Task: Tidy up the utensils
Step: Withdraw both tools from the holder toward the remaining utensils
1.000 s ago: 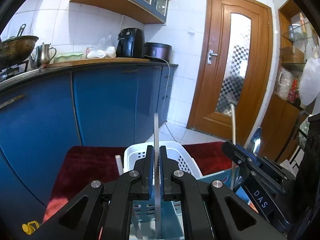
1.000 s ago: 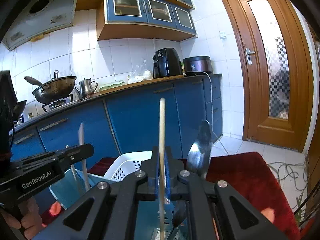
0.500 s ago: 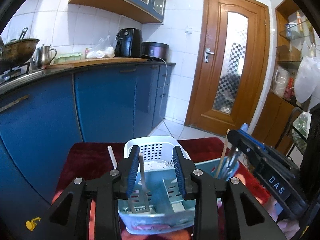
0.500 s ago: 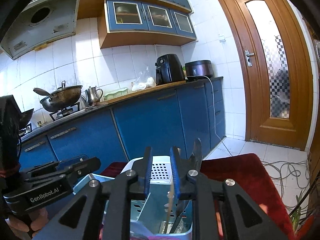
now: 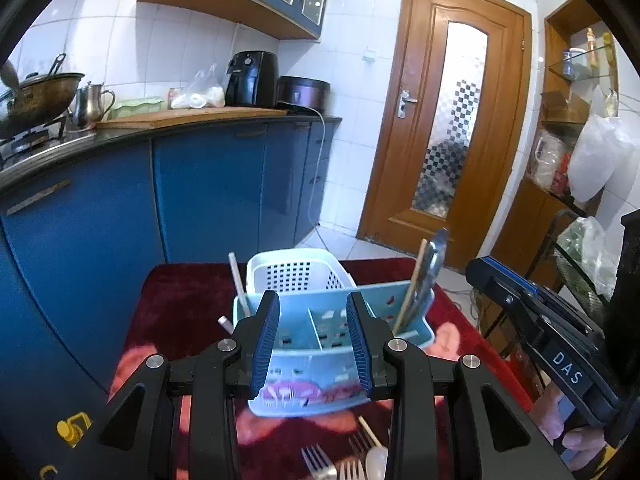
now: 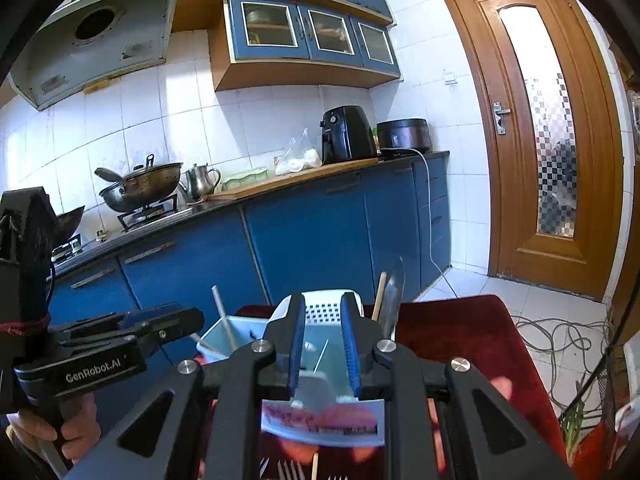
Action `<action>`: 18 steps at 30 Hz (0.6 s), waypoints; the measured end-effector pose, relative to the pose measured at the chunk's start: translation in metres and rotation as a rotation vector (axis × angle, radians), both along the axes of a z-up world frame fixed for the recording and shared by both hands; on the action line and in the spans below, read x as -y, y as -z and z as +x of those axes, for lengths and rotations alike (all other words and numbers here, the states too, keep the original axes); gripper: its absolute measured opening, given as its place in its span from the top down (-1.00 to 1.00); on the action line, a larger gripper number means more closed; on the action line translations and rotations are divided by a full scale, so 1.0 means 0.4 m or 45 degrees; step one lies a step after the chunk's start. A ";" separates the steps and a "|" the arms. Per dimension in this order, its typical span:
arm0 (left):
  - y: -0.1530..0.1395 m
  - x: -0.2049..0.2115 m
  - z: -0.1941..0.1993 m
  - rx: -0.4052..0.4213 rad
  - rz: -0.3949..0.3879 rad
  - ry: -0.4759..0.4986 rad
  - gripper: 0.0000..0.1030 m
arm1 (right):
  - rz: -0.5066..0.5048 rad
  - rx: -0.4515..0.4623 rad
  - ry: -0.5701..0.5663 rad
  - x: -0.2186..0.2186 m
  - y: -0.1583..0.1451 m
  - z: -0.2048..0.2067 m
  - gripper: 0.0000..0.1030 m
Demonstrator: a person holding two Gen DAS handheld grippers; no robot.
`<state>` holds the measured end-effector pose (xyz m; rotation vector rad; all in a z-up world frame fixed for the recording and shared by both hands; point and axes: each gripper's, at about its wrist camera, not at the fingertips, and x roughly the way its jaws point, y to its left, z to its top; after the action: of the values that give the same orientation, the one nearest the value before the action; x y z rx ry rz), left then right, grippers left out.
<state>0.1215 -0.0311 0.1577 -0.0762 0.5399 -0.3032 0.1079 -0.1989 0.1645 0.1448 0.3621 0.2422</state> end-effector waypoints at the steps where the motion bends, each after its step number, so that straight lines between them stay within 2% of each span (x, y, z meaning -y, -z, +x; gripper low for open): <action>1: 0.000 -0.002 -0.012 -0.003 0.001 0.002 0.31 | -0.005 -0.015 -0.003 -0.002 0.003 -0.013 0.60; 9: 0.021 -0.019 -0.081 -0.064 -0.010 0.011 0.31 | -0.031 -0.112 -0.013 -0.008 0.046 -0.081 0.60; 18: 0.083 -0.035 -0.118 -0.163 0.014 -0.014 0.30 | -0.029 -0.236 -0.003 0.005 0.126 -0.119 0.59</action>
<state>0.0745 -0.0171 0.1245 -0.0879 0.6683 -0.2861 0.0604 -0.2008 0.1141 0.1451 0.5486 0.2273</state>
